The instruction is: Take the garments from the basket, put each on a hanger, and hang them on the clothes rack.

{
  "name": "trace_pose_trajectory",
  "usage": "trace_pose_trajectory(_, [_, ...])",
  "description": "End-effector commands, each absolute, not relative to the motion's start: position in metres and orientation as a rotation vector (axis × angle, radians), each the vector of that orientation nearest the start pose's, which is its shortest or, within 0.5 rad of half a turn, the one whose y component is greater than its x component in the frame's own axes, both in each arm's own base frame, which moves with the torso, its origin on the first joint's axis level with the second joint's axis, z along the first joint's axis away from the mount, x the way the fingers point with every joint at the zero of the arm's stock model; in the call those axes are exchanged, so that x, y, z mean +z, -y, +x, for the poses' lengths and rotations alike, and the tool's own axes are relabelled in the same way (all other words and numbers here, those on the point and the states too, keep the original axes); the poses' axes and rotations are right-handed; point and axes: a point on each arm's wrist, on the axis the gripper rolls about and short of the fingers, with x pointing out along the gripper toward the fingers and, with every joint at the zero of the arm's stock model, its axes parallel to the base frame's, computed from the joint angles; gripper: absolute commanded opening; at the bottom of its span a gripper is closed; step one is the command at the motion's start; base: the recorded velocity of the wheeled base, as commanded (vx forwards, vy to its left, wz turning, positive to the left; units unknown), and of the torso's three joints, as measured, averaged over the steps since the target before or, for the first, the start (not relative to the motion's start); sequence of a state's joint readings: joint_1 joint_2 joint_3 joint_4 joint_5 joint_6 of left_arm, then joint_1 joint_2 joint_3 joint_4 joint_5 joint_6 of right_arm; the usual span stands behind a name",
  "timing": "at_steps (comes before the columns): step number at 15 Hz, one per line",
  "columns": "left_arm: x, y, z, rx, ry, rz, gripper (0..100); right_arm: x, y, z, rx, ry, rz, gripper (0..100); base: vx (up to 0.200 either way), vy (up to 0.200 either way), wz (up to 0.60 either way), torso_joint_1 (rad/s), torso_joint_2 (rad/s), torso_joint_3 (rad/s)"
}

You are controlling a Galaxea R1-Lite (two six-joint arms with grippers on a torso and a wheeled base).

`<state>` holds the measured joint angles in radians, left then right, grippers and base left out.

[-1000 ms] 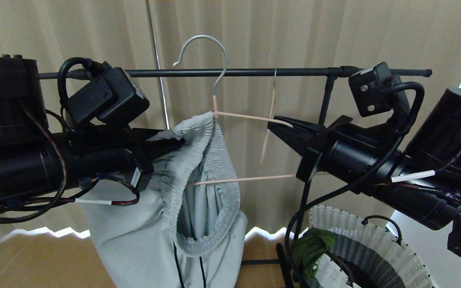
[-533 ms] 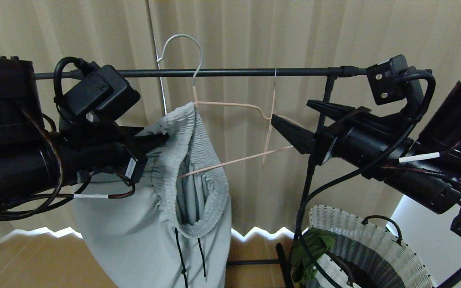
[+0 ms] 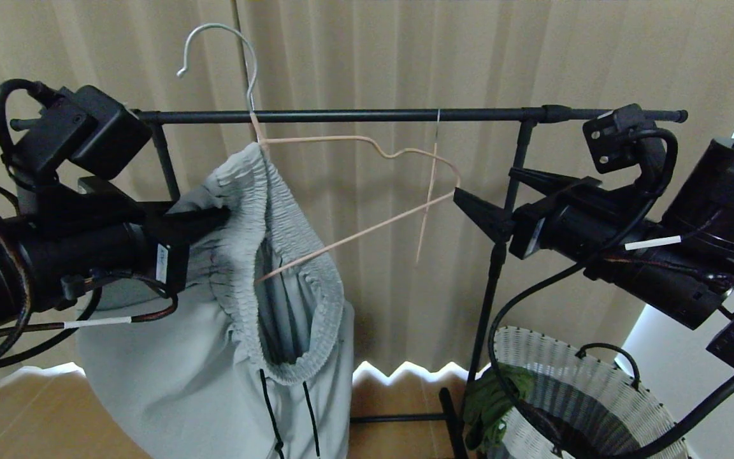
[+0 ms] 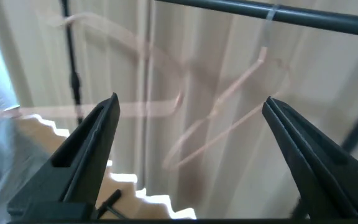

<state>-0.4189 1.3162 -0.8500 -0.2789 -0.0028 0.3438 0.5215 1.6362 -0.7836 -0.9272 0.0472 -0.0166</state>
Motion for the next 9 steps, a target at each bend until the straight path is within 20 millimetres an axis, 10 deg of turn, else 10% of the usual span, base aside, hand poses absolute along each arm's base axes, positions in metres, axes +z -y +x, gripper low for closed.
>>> trace_pose_trajectory(1, [0.263,0.084,0.194,-0.352,-0.114,0.357,0,0.226,-0.151,0.253,0.582,0.082,0.003,100,0.0,0.0,0.0,0.0,0.0,0.0])
trace_pose_trajectory(9, [0.291,0.119,0.201,-0.43,0.115,0.164,0,0.213,-0.205,0.229,0.776,0.036,-0.001,100,0.0,0.0,0.0,0.0,0.0,0.0])
